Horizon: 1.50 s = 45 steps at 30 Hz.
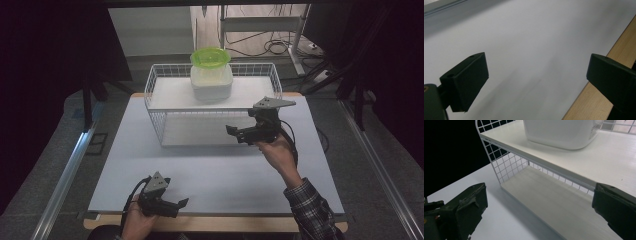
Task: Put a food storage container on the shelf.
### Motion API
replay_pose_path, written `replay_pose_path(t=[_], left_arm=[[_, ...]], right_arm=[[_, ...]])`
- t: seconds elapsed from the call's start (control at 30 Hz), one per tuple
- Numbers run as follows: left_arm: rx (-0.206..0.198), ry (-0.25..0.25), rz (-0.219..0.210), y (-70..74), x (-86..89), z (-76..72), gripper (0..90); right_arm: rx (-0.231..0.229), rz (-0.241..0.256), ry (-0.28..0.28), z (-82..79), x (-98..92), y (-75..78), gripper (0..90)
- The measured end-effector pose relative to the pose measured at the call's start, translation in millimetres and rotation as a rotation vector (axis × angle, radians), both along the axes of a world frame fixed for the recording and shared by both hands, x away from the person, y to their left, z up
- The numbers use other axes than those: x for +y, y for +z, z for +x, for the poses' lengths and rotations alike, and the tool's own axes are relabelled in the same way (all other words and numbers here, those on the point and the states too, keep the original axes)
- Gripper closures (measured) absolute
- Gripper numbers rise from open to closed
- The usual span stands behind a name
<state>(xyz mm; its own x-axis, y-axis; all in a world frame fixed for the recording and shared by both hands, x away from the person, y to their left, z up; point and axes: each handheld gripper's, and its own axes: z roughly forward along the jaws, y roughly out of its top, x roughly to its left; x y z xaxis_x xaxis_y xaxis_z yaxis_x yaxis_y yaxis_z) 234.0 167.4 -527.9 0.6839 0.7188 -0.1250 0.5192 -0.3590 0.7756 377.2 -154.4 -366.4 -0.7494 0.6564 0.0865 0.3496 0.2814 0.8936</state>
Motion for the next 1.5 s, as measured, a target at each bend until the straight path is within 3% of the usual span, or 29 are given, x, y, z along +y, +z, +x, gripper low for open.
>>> replay_pose_path(t=[0.27, 0.63, 0.9, 1.23, 1.5], left_arm=[[0.004, 0.001, 0.002, -0.4, -0.3, 0.0, 3.6], [0.005, -0.003, 0.000, -1.4, 0.7, 0.8, 3.6], [-0.013, -0.008, 0.011, -1.5, 0.1, 0.2, 3.5], [-0.031, -0.011, 0.019, -1.9, -0.6, 0.0, 2.9], [-0.033, -0.019, 0.014, -1.4, -0.4, 0.1, 2.1]], right_arm=[[0.010, 0.013, -0.012, -5.3, -4.3, -17.3, 0.3], [-0.009, -0.024, -0.014, -23.1, -11.9, -33.4, 0.2], [0.002, -0.045, 0.007, -34.2, -17.1, -42.2, 0.3], [0.001, -0.041, -0.007, -48.7, -27.0, -51.4, 0.2], [0.037, -0.047, -0.031, -59.4, -42.1, -72.4, 0.1]])
